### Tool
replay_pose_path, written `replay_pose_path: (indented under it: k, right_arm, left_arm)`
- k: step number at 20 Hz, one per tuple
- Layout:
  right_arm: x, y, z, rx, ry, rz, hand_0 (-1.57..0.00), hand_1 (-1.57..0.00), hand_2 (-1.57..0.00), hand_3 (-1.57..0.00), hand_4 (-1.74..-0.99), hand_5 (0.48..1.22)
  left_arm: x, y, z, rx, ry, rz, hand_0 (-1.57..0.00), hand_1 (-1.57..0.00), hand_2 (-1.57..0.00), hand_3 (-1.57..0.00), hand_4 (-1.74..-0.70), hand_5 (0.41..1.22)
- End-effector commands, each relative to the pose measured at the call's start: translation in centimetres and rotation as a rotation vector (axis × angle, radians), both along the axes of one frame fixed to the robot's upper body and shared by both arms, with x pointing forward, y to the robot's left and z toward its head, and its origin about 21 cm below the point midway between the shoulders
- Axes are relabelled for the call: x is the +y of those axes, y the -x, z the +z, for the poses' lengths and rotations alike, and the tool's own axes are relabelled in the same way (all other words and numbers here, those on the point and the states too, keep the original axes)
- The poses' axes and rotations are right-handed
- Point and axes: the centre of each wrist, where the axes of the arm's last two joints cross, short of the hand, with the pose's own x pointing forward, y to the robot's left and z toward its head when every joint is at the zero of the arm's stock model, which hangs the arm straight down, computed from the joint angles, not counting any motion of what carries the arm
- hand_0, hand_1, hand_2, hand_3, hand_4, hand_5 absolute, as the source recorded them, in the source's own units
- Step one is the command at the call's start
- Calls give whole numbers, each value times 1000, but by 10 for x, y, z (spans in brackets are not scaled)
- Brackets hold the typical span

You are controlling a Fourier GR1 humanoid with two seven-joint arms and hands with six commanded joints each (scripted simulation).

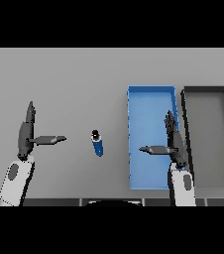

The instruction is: Pick up the blue pipe and place it into the blue bin.

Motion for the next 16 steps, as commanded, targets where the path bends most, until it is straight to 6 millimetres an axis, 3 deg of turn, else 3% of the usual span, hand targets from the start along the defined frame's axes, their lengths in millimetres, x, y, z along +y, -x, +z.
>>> replay_pose_path:
  k: [1,6,7,9,16]
  right_arm:
    - [0,0,0,0,-1,-1,1,1,1,1,-1225,617]
    - [5,-5,1,8,-3,1,1,1,1,1,-1225,617]
    - [0,3,4,-56,82,64,1,1,1,1,-1225,617]
    - [-1,17,7,-101,178,126,1,1,1,1,-1225,618]
    - [-4,18,14,-59,280,115,1,1,1,1,-1185,597]
  left_arm:
    - [0,0,0,-4,0,0,1,1,1,1,-1074,591]
    - [3,-4,-1,0,5,0,1,1,1,1,-1074,591]
    - [16,0,6,1,-67,-168,1,1,1,1,-1074,591]
    - [31,3,14,23,-135,-323,1,1,1,1,-1074,589]
    - [38,7,16,39,-141,-462,1,1,1,1,-1086,605]
